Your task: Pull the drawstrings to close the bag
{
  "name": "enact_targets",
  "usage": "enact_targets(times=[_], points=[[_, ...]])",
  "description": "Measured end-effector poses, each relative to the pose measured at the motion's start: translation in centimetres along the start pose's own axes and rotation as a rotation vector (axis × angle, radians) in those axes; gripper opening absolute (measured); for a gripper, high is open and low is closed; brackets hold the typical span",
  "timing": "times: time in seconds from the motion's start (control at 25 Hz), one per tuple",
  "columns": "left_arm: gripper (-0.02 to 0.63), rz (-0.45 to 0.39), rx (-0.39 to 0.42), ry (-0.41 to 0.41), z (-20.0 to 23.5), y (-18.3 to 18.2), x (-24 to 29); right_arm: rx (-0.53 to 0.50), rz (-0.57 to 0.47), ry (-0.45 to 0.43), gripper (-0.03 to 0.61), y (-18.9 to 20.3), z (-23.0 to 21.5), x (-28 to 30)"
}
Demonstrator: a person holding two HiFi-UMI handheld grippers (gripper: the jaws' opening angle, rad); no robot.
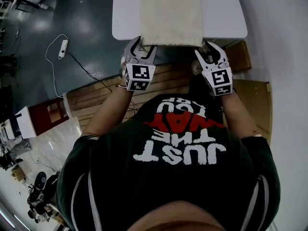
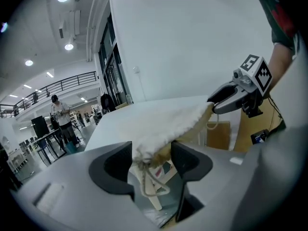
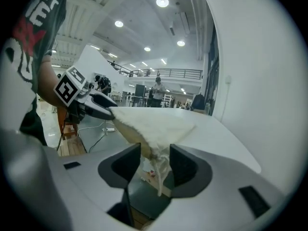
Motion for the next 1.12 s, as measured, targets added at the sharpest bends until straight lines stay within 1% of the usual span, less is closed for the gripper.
enact_targets(times=[0.12, 0.28, 0.4, 0.48, 0.6, 0.68, 0.8, 0.92, 1.0, 1.12], points=[[0.252, -0.006, -0.008, -0.007, 0.2, -0.4, -0.3, 0.017, -0.015, 0.013, 0.16, -0.4, -0.6, 0.0], [0.227, -0.006, -0.008, 0.001, 0.0, -0.7, -0.3, 0.014, -0.003, 0.026, 0.16, 0.0, -1.1, 0.0], [0.224, -0.002, 0.012, 0.002, -0.1, -0.2, -0.8, 0.018, 0.03, 0.035, 0.16, 1.0, -1.5, -0.3], [0.224, 0.02, 0.015, -0.003, 0.1, 1.0, -1.2, 0.008, 0.063, 0.045, 0.16, 1.9, -1.7, -0.3], [0.224, 0.074, 0.009, -0.023, 0.2, 3.1, -1.5, -0.032, 0.095, 0.063, 0.158, 2.9, -1.9, -0.3], [0.224, 0.102, 0.008, -0.035, 0.3, 4.1, -1.4, -0.087, 0.113, 0.086, 0.147, 3.1, -2.1, -0.2], [0.224, 0.129, 0.008, -0.039, 0.2, 5.0, -1.0, -0.174, 0.138, 0.137, 0.103, 3.1, -2.5, -0.2], [0.216, 0.136, -0.018, -0.045, 0.3, 5.5, -0.5, -0.196, 0.139, 0.191, 0.07, 3.0, -2.8, -0.1], [0.195, 0.126, -0.03, -0.056, 0.5, 5.5, -0.4, -0.203, 0.126, 0.22, 0.049, 2.7, -2.8, -0.1], [0.107, 0.107, -0.02, -0.08, 0.9, 5.2, -0.4, -0.201, 0.102, 0.24, 0.034, 1.9, -3.1, -0.4]])
Point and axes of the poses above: the fingertips, and each gripper's own axes: x forward along the fingers, z to its left, y out of its underside, the point moved 2 cm from there along -x, backward along the fingers, and after that the axes turned 15 degrees about x, right-handed, at the moved point
